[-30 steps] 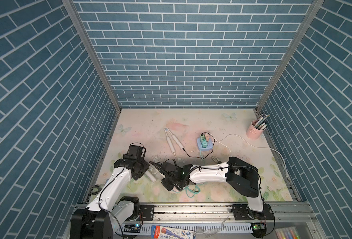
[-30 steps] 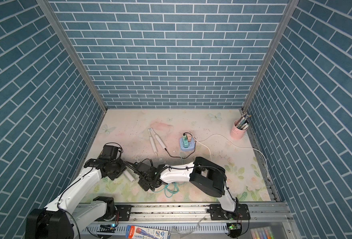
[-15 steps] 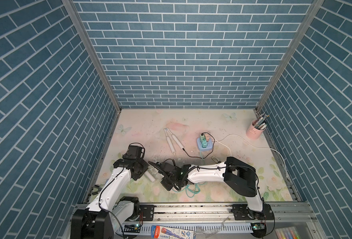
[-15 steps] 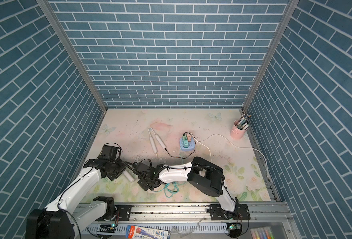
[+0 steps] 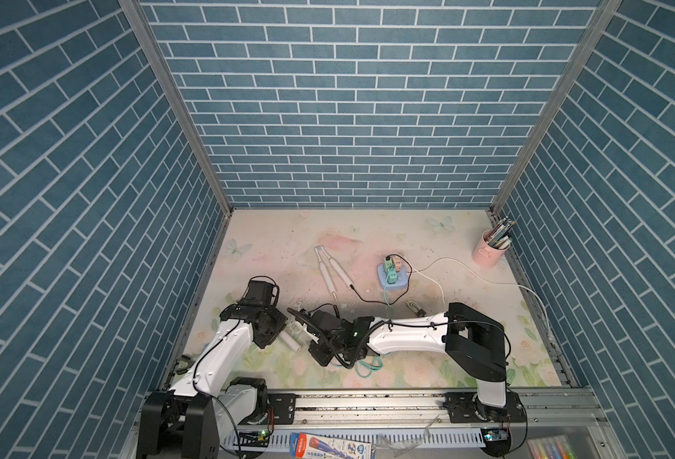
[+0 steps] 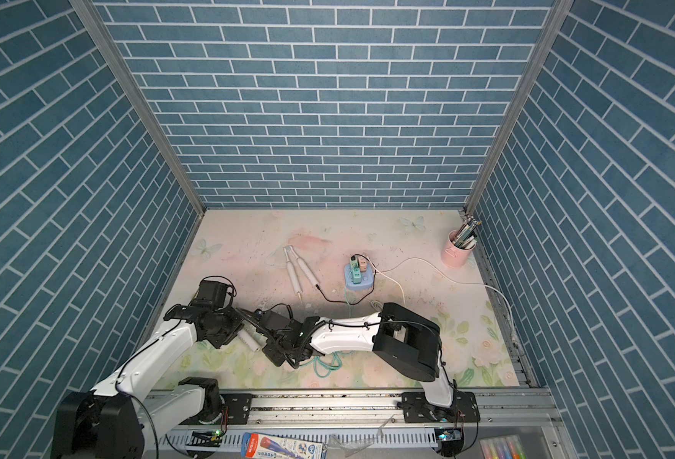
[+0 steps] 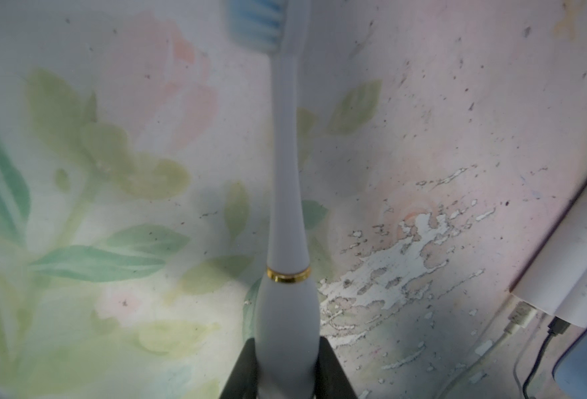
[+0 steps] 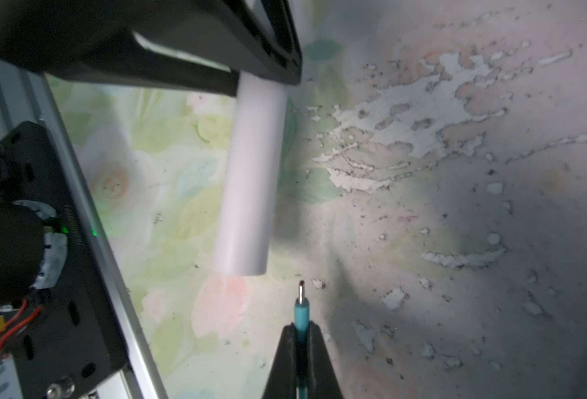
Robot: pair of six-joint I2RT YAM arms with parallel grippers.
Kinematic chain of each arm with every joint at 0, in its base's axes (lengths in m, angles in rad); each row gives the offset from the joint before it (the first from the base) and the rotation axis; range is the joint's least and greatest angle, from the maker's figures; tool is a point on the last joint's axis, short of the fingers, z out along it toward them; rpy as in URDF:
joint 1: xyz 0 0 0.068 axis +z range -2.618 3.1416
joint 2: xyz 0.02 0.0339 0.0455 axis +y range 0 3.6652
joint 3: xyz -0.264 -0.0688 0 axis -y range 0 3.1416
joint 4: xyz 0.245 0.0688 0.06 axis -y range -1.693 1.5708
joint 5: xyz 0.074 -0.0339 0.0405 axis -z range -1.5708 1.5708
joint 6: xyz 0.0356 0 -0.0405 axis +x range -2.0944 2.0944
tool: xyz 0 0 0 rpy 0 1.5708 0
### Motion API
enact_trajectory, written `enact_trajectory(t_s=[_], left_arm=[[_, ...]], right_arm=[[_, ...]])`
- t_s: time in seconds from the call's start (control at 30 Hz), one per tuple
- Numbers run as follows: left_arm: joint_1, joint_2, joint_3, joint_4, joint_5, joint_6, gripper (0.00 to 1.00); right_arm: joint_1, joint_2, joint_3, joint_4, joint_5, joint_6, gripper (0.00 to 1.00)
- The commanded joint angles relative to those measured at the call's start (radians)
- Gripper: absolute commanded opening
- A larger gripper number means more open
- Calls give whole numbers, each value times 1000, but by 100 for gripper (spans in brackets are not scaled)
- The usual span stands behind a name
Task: Charge the electric toothbrush
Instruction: Insert the charging cable into the electric toothbrush.
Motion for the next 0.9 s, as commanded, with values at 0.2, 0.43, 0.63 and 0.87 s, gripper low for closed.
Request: enact_trajectory(t_s=[0.2,0.43,0.63,0.87], left_arm=[[5,0,-2,4,-16,-54,0],[5,5,2,3,-21,-63,0],[5,0,-1,4,-5,-65,0],[4,-6,-14,5,18,-70,0]], right_arm=[[28,-17,19,2,-25,-27,0],[30,-11,17,0,-21,-30,0],[30,9,32,1,-15,-38,0],[30,33,57,-8,-7,-50,0]])
